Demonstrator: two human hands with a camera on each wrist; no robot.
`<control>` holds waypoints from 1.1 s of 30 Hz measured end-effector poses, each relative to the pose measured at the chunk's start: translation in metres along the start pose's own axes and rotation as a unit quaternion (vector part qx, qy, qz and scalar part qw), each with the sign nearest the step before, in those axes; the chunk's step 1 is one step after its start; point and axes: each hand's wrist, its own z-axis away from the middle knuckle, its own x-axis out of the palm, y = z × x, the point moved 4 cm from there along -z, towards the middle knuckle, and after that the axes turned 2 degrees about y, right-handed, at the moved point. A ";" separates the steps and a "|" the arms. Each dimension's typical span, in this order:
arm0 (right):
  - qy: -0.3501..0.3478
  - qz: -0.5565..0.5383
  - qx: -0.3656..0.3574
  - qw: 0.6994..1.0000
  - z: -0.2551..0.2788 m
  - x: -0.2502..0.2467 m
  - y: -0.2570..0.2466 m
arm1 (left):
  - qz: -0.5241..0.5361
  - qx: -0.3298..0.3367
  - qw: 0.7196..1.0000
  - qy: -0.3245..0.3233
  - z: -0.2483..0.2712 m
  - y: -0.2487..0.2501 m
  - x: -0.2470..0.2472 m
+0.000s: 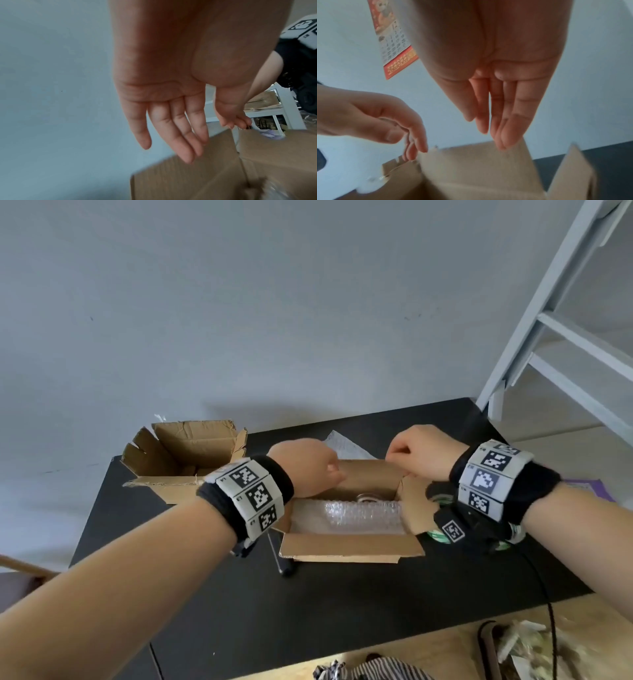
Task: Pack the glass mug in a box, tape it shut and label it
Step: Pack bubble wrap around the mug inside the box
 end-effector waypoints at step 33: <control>0.026 -0.022 -0.005 0.999 -0.125 0.025 0.077 | 0.076 -0.119 0.988 -0.071 -0.116 -0.038 -0.016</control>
